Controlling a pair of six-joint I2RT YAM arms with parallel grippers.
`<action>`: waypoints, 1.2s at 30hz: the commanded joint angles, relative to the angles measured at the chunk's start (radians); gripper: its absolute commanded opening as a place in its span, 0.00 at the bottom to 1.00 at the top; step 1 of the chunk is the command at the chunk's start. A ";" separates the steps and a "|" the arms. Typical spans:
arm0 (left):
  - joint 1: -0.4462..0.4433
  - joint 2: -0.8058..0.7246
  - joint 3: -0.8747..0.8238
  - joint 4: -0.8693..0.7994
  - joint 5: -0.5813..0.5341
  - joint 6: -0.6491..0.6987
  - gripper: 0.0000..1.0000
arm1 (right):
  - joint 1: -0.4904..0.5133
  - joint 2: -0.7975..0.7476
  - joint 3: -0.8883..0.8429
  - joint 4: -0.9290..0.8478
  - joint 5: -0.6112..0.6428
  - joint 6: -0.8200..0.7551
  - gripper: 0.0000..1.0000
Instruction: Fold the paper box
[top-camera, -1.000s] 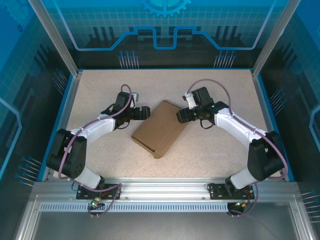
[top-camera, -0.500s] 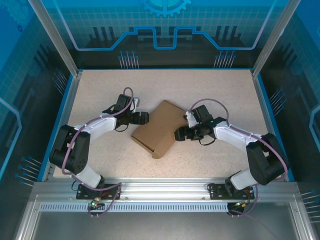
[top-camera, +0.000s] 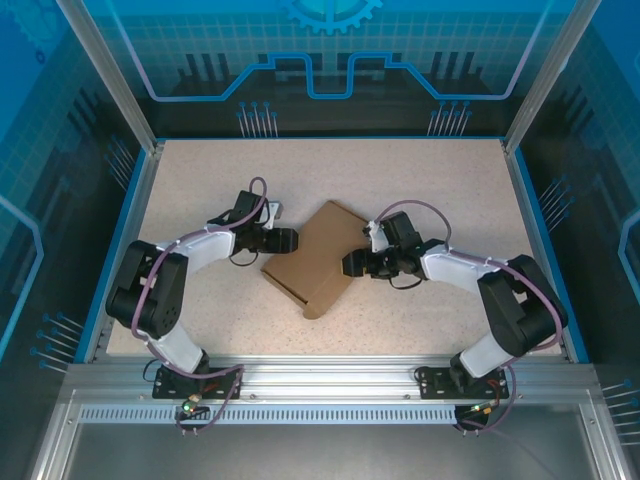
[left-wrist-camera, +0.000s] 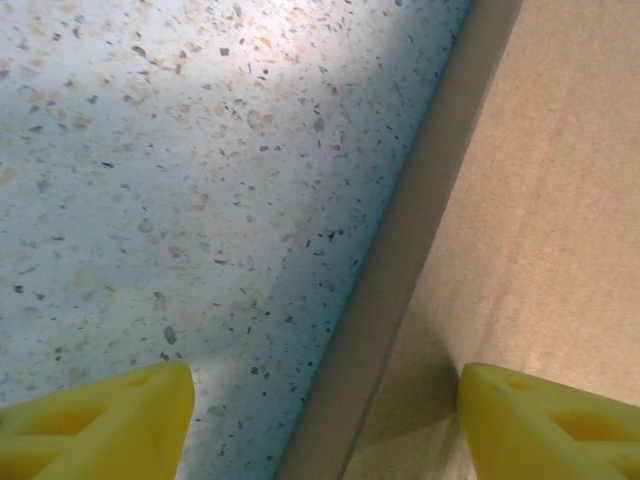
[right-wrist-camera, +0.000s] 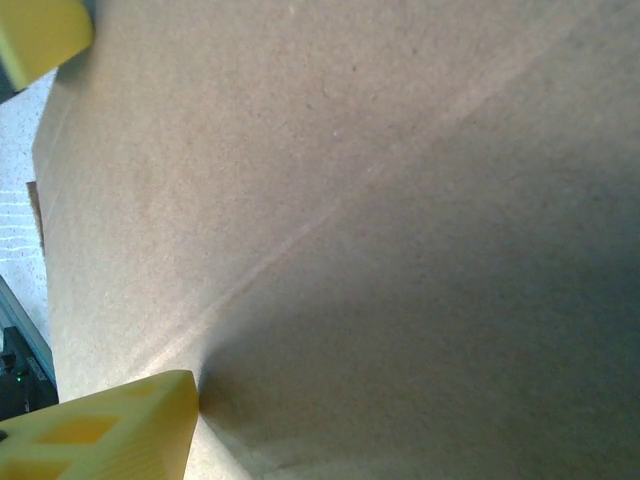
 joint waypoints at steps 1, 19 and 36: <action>-0.001 0.026 -0.004 -0.030 0.092 -0.020 0.69 | -0.007 0.016 -0.024 0.088 -0.040 0.042 0.69; -0.002 0.044 -0.061 0.059 0.208 -0.088 0.62 | -0.036 0.024 -0.081 0.402 -0.126 0.129 0.55; -0.004 0.071 -0.053 0.101 0.299 -0.118 0.64 | -0.041 -0.061 -0.075 0.448 -0.130 0.151 0.47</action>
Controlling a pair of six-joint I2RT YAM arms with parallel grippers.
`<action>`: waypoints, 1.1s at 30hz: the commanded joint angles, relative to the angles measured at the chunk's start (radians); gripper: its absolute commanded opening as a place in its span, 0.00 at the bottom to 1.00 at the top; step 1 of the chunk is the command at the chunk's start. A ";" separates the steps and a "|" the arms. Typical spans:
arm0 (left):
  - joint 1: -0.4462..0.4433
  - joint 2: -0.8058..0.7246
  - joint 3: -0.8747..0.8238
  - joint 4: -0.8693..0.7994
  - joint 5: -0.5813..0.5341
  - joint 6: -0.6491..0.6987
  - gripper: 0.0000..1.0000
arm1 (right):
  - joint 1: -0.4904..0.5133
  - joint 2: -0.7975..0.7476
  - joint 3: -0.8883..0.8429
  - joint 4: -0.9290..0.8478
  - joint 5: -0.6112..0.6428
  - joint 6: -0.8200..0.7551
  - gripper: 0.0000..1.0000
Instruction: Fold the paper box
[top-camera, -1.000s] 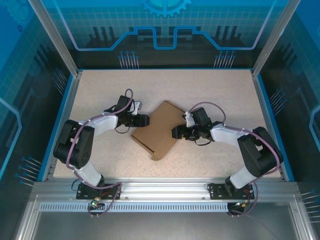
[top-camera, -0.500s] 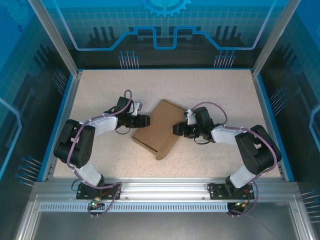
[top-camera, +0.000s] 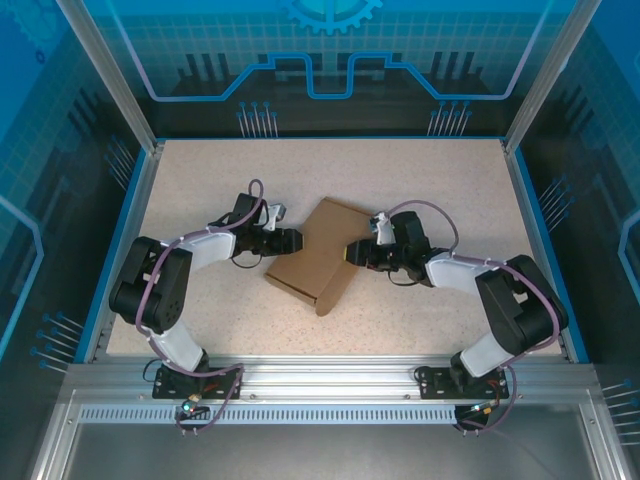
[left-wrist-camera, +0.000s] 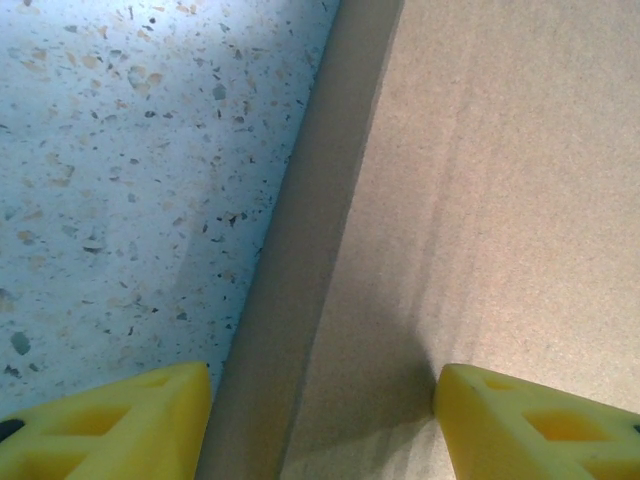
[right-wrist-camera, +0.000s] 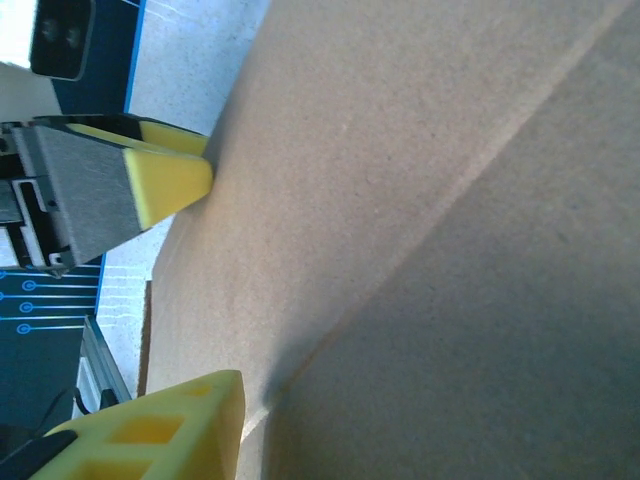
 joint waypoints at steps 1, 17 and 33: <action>-0.017 0.039 -0.021 0.004 0.110 -0.017 0.64 | 0.006 -0.057 0.026 0.077 -0.053 -0.011 0.47; -0.038 0.076 -0.013 0.088 0.185 -0.079 0.66 | 0.037 -0.166 0.091 -0.126 0.034 -0.057 0.44; -0.066 0.110 0.027 0.088 0.198 -0.084 0.68 | 0.085 -0.155 0.198 -0.267 0.083 -0.096 0.46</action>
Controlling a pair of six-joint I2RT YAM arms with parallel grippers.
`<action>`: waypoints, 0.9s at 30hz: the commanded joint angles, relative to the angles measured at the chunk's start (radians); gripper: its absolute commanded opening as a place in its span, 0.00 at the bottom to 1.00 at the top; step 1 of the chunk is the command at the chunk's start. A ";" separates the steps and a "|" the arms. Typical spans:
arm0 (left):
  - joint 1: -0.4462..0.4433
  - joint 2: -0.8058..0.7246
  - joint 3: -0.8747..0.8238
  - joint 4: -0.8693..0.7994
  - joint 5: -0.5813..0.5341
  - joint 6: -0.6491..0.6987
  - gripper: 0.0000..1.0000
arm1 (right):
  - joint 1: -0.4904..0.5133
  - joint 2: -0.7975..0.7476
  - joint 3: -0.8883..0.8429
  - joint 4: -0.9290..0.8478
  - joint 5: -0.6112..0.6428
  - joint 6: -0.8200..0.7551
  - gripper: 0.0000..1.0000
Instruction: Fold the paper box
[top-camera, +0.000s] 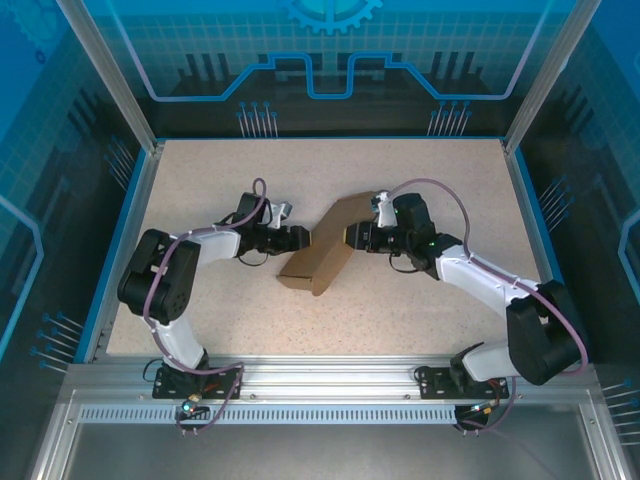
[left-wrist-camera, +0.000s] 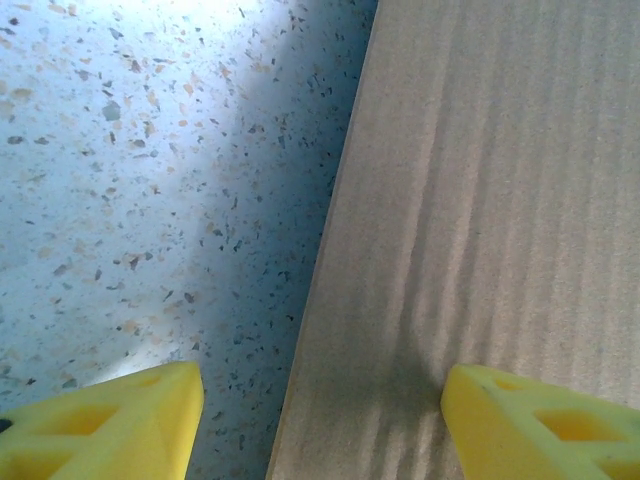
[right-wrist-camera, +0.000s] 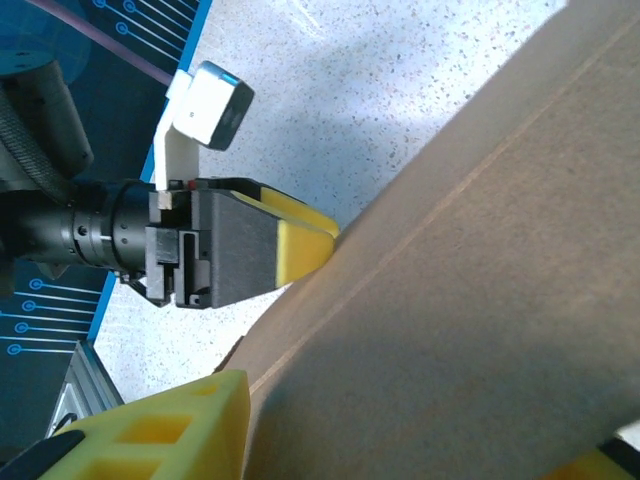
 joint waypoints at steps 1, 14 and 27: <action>-0.057 0.040 0.019 -0.034 0.078 -0.005 0.68 | 0.049 0.009 0.043 -0.027 -0.034 -0.021 0.46; -0.058 0.047 0.039 -0.069 0.034 0.010 0.69 | 0.078 0.094 0.128 -0.137 0.054 -0.011 0.43; -0.037 -0.073 0.000 -0.085 -0.137 0.012 0.73 | 0.111 0.147 0.151 -0.168 0.126 -0.016 0.39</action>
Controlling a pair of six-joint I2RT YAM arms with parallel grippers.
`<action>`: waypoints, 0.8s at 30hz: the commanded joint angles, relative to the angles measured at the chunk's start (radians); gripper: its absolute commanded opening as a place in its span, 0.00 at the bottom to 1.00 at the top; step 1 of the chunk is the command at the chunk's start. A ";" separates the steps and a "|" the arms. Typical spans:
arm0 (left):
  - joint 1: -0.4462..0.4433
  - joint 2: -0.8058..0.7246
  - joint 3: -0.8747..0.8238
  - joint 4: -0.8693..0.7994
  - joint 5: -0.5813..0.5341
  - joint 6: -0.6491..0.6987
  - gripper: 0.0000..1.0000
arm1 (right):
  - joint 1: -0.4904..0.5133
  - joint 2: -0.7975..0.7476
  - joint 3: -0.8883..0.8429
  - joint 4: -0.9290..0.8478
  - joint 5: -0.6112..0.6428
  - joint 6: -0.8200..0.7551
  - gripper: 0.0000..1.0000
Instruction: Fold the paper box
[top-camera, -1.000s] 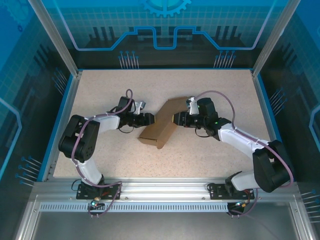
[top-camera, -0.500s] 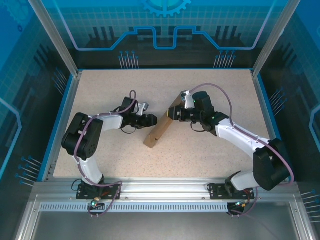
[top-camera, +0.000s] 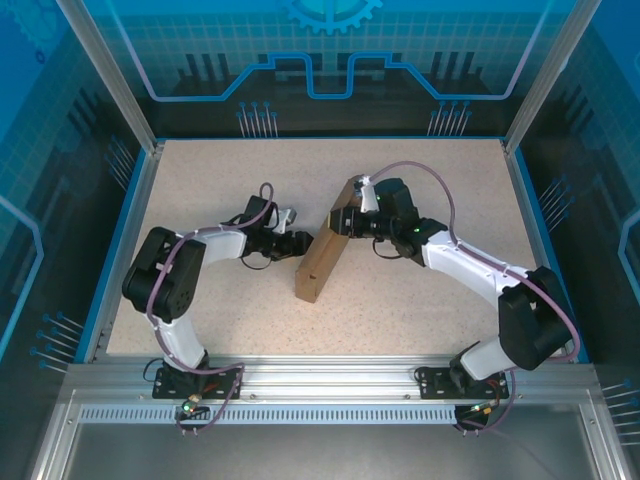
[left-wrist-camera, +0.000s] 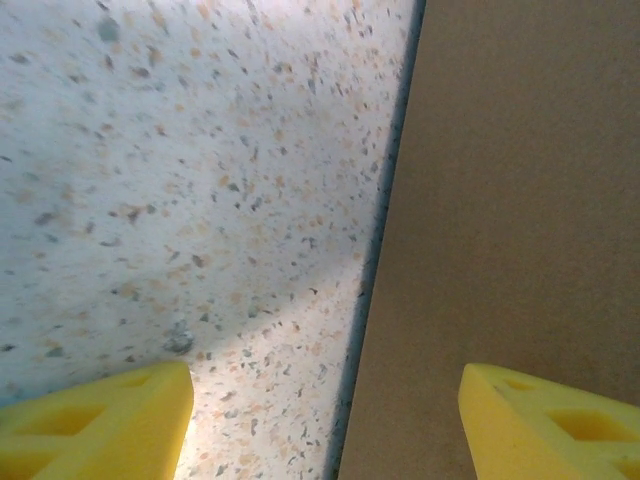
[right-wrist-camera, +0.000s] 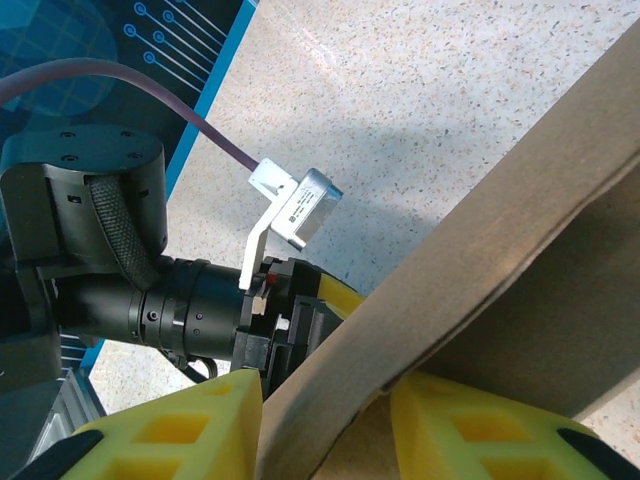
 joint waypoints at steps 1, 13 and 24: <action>0.003 -0.108 -0.031 -0.003 -0.088 0.006 0.73 | 0.031 0.051 -0.024 -0.143 0.023 -0.003 0.39; -0.001 -0.677 -0.378 0.172 -0.272 0.051 0.78 | 0.039 0.069 -0.017 -0.140 0.037 -0.012 0.37; -0.284 -1.033 -0.540 0.203 -0.427 0.211 0.81 | 0.055 0.094 0.014 -0.144 0.035 -0.026 0.36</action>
